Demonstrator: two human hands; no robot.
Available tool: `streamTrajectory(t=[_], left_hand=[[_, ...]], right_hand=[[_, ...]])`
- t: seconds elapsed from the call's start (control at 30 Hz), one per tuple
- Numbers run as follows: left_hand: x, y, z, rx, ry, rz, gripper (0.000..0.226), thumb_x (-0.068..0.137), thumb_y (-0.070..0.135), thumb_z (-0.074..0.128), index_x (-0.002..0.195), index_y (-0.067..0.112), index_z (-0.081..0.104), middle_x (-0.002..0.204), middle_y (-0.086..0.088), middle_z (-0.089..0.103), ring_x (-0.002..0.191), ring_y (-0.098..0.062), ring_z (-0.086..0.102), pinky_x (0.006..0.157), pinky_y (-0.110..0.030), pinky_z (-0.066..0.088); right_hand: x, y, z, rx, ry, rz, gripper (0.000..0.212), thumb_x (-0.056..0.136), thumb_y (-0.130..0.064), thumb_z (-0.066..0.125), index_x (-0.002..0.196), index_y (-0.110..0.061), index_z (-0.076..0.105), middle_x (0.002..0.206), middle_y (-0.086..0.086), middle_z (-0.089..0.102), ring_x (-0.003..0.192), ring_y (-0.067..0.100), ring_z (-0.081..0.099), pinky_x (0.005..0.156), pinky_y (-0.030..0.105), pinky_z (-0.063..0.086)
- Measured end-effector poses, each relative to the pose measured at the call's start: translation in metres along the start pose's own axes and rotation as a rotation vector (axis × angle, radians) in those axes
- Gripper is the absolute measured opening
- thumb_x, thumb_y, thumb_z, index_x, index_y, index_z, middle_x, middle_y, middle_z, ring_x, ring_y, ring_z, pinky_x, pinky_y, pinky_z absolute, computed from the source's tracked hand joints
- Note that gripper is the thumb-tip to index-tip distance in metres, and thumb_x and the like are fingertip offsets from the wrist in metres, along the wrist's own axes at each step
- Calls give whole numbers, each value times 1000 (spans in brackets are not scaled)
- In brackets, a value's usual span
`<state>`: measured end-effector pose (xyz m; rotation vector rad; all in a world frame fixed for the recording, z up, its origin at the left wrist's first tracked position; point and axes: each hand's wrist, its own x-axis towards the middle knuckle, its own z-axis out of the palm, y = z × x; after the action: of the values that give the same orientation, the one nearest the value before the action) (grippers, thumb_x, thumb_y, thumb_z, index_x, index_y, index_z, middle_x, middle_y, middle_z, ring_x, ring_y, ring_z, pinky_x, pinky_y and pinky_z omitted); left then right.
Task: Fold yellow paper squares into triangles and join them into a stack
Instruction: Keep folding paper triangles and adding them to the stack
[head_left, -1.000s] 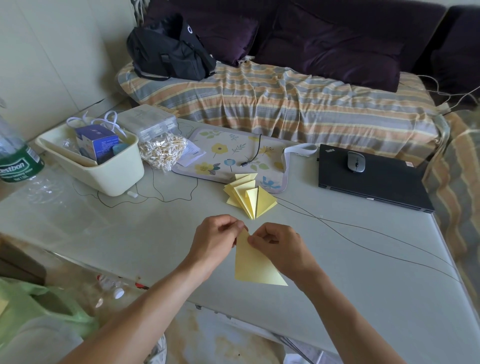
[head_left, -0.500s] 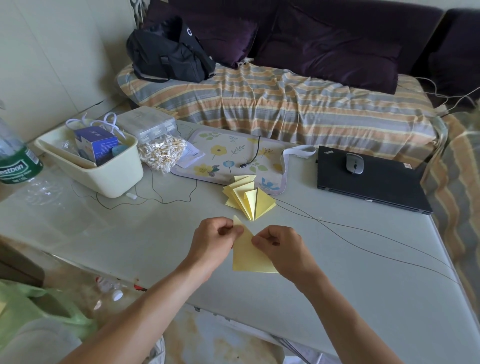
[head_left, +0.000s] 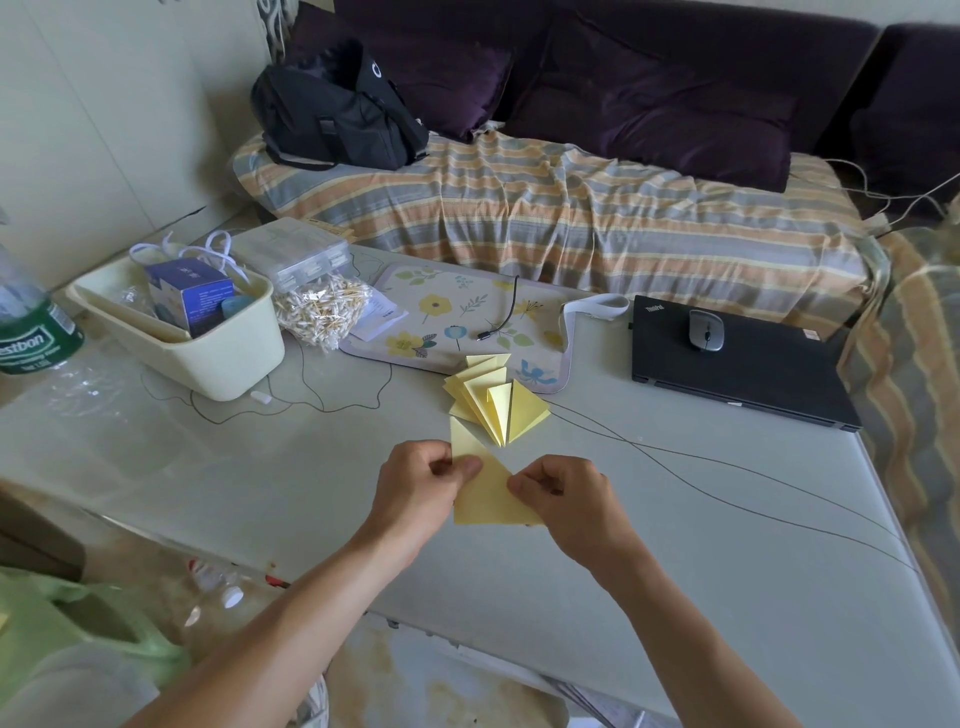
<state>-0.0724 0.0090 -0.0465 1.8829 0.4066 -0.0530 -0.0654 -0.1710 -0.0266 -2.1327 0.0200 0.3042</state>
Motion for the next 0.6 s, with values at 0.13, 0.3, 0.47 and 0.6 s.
streamTrajectory(t=[0.13, 0.3, 0.47, 0.6], left_hand=[[1, -3, 0, -8, 42, 16, 37, 74, 45, 67, 73, 9, 69, 77, -19, 69, 63, -22, 57, 64, -34, 47], [5, -7, -1, -34, 82, -9, 34, 83, 39, 71, 72, 7, 65, 77, -17, 71, 77, -39, 69, 64, -30, 42], [2, -4, -2, -27, 89, -23, 32, 87, 34, 73, 71, 7, 66, 71, -15, 69, 62, -24, 58, 63, -30, 42], [3, -2, -4, -24, 99, -36, 43, 73, 49, 66, 79, 6, 68, 83, -18, 71, 66, -21, 60, 66, -39, 53]], right_hand=[[0, -1, -3, -8, -2, 7, 17, 94, -28, 68, 79, -20, 73, 67, 2, 71, 49, 1, 50, 45, 10, 33], [1, 1, -8, 2, -22, 39, 16, 94, -21, 65, 80, -17, 74, 67, 1, 73, 52, 0, 57, 45, 10, 37], [0, 0, -6, -11, -16, 35, 17, 95, -19, 64, 82, -13, 73, 68, -1, 74, 53, 1, 60, 46, 8, 37], [2, 2, -8, -23, -8, 61, 17, 94, -19, 63, 82, -14, 74, 69, -2, 75, 54, -1, 61, 45, 7, 37]])
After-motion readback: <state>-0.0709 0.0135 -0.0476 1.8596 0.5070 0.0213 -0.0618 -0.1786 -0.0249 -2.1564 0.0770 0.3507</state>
